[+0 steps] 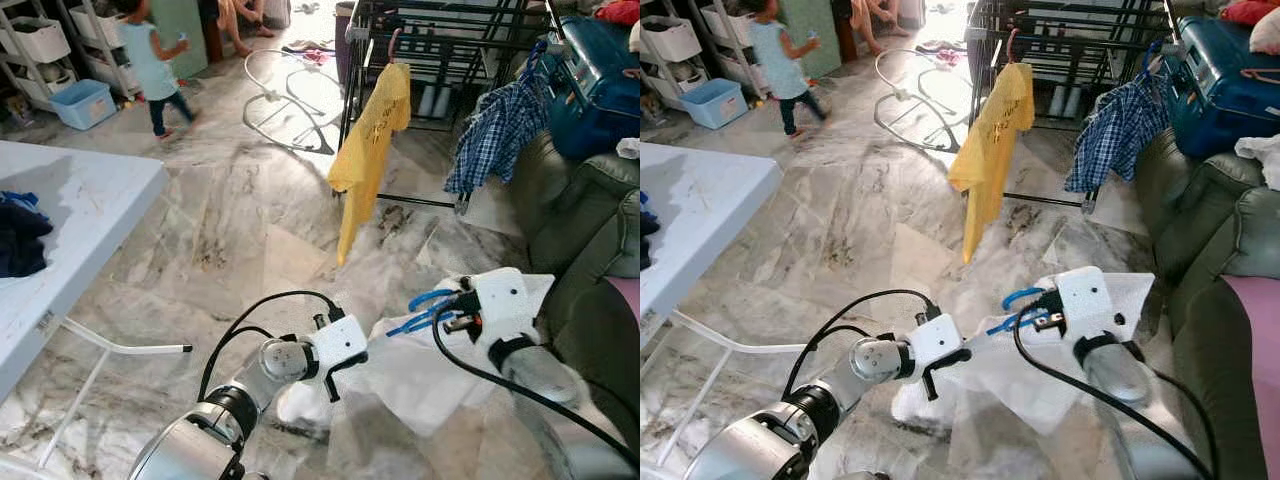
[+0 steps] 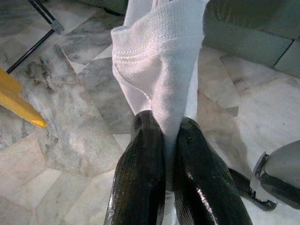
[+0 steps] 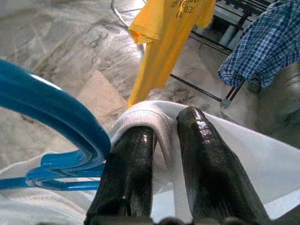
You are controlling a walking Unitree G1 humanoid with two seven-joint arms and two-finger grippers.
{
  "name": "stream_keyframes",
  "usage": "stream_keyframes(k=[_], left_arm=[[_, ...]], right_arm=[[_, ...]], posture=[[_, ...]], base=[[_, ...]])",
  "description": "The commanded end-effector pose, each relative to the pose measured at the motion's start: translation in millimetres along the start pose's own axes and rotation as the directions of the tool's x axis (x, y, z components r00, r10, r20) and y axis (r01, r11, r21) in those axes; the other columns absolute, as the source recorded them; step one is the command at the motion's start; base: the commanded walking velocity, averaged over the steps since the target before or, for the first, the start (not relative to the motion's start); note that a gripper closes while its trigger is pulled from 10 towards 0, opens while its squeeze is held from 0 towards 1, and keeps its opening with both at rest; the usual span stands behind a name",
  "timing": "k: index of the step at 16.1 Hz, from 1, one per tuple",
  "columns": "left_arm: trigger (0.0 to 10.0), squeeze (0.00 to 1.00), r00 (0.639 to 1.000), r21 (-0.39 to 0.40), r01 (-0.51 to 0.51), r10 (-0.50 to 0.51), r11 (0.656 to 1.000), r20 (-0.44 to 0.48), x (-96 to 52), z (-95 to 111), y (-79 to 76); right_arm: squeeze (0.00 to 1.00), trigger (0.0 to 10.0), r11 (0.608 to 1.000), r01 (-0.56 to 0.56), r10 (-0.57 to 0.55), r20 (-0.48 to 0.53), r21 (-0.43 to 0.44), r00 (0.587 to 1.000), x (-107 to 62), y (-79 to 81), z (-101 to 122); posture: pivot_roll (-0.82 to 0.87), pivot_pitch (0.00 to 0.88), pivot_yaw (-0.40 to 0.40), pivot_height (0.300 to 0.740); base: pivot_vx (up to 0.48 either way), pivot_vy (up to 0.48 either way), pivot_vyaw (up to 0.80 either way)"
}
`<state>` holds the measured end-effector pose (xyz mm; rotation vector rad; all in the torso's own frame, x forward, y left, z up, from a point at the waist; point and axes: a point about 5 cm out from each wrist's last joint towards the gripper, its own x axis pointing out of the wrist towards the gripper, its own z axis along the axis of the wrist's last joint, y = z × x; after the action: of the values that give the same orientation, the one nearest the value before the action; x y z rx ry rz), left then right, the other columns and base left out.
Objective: Hang hanger
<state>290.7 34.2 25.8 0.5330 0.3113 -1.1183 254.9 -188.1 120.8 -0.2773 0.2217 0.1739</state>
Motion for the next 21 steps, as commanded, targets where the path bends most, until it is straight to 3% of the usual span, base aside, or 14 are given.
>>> stream_keyframes(k=[1,9,14,15,17,18,21], left_arm=[[0.0,0.0,0.999,0.029,-0.009,0.008,1.0,0.04,2.4,10.9,3.9],[0.0,0.0,0.999,0.053,-0.028,0.029,0.998,-0.014,-1.9,2.7,8.3],[0.0,0.0,0.999,0.068,-0.035,0.038,0.997,-0.039,-5.6,-2.3,11.1],[0.0,0.0,0.998,0.068,-0.036,0.039,0.997,-0.042,-6.0,-2.9,11.5],[0.0,0.0,0.998,0.069,-0.033,0.036,0.997,-0.043,-5.8,-2.7,11.1],[0.0,0.0,0.999,0.072,-0.025,0.028,0.997,-0.036,-4.2,-0.7,9.8],[0.0,0.0,1.0,0.075,-0.017,0.019,0.997,-0.022,-4.0,1.0,9.4]], right_arm=[[1.0,10.0,1.0,-0.018,0.018,0.022,-0.002,1.0,-3.1,0.4,6.5],[1.0,10.0,0.993,-0.079,0.086,0.079,-0.09,0.993,-24.5,-28.5,26.8],[1.0,10.0,0.976,-0.198,0.203,0.04,-0.092,0.978,-43.0,-30.2,21.0],[1.0,10.0,0.974,-0.219,0.221,0.043,-0.061,0.974,-45.1,-30.3,20.6],[1.0,10.0,0.933,-0.358,0.358,-0.002,-0.036,0.934,-51.7,-14.4,13.8],[1.0,10.0,0.907,-0.416,0.411,-0.084,-0.06,0.908,-54.4,-4.8,0.9],[1.0,10.0,0.872,-0.488,0.483,-0.096,-0.037,0.87,-60.5,4.6,-2.4]], posture=[[-0.04,0.04,-0.02,0.74],[-0.05,0.033,-0.015,0.74],[-0.04,0.034,-0.012,0.74],[-0.04,0.034,-0.012,0.74],[-0.05,0.033,-0.011,0.74],[-0.05,0.032,-0.01,0.74],[-0.04,0.036,-0.008,0.74]], base=[[0.0,0.0,0.0],[0.0,0.0,0.0],[0.0,0.0,0.0],[0.0,0.0,0.0],[0.0,0.0,0.0],[0.0,0.0,0.0],[0.0,0.0,0.0]])
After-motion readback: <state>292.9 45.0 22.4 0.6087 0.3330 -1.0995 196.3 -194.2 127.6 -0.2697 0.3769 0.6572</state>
